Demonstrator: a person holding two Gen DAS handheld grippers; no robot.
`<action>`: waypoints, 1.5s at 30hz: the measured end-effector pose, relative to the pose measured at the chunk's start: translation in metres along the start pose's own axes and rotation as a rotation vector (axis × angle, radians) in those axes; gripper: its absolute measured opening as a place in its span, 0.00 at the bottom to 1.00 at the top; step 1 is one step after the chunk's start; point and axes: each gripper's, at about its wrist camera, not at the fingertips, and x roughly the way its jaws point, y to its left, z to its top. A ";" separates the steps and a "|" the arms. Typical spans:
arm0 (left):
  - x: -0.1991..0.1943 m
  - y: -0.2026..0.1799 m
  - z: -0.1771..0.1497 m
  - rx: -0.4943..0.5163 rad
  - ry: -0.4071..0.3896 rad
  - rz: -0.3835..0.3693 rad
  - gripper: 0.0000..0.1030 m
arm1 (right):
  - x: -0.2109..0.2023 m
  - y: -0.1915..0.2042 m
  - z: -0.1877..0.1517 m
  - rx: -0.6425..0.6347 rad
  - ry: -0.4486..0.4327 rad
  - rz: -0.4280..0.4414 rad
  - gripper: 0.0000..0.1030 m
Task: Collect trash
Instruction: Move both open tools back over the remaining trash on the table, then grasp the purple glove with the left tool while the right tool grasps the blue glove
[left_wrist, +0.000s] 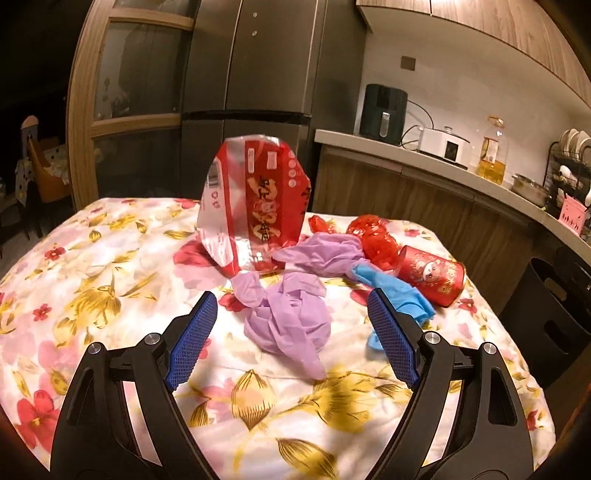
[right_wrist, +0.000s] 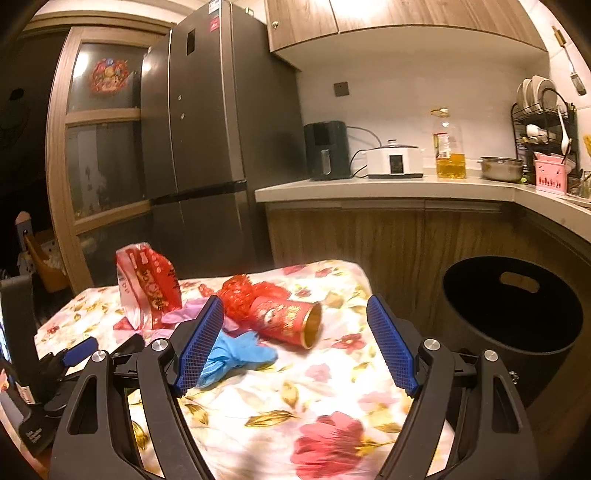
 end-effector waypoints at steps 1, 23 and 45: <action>0.004 0.000 0.000 -0.001 0.008 -0.002 0.78 | 0.003 0.002 -0.001 -0.001 0.004 0.002 0.76; 0.052 0.026 -0.013 -0.134 0.179 -0.128 0.07 | 0.078 0.043 -0.031 -0.047 0.154 -0.001 0.70; -0.027 0.042 -0.003 -0.157 0.027 -0.117 0.06 | 0.106 0.057 -0.049 -0.105 0.306 0.071 0.24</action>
